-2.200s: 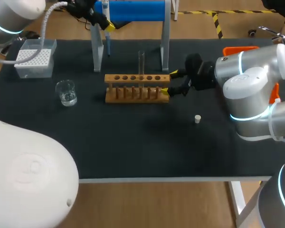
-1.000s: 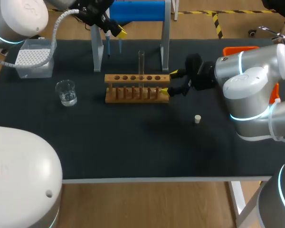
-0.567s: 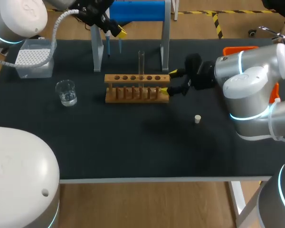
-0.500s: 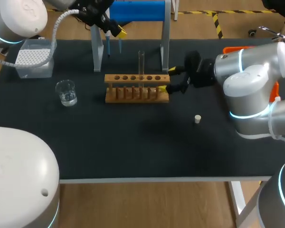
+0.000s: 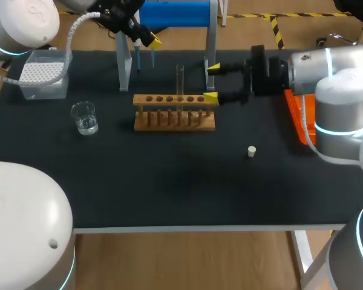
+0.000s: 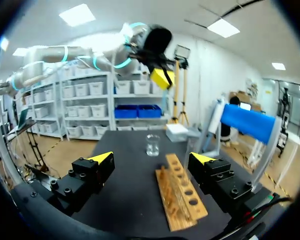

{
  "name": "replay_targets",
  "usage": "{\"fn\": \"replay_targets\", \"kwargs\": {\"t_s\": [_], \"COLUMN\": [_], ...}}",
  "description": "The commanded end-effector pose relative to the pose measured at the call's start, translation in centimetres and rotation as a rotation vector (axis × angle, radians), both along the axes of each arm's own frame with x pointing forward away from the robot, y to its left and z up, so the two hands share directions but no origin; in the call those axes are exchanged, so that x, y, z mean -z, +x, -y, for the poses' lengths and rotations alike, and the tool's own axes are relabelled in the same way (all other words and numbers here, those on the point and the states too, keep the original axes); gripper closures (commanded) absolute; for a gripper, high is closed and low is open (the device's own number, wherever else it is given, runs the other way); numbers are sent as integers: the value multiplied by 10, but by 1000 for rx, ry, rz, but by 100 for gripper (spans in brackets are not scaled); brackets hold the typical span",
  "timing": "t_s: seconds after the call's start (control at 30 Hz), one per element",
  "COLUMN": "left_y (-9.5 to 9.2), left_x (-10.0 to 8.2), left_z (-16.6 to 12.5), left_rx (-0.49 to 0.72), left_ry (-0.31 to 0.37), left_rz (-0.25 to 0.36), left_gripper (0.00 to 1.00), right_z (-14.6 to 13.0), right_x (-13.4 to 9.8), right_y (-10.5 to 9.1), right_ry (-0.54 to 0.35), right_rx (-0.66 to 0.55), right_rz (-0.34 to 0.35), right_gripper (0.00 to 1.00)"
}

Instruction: Invert the test tube, pick up the pipette, mount the tip to pipette, aspirate from beaker and dispense into the tube, eject the tip, return the pipette, and cap with the stopper.

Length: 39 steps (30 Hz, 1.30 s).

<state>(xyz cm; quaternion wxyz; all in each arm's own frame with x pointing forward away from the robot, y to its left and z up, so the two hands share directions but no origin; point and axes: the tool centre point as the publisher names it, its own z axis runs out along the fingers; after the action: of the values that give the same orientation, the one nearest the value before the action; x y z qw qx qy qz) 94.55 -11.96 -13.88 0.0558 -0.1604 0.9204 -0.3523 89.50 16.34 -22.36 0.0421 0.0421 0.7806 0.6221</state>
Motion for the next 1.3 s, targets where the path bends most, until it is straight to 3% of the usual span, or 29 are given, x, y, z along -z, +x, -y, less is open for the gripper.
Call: {"fn": "replay_targets", "kwargs": {"t_s": [0.03, 0.53, 1.3], "left_y": [0, 0, 0], "left_x": [-1, -1, -1], "left_z": [0, 0, 0], "left_rx": [0, 0, 0], "left_ry": [4, 4, 4], "left_rz": [-3, -3, -3], "left_gripper": [100, 100, 100], "right_z": [-7, -64, -119], "right_x": [-4, -37, -47], "right_y": [9, 32, 49], "right_ry": [61, 183, 202], "right_rx": [-89, -177, -123], "right_rz": [2, -3, -53], "right_gripper": [0, 0, 0]}}
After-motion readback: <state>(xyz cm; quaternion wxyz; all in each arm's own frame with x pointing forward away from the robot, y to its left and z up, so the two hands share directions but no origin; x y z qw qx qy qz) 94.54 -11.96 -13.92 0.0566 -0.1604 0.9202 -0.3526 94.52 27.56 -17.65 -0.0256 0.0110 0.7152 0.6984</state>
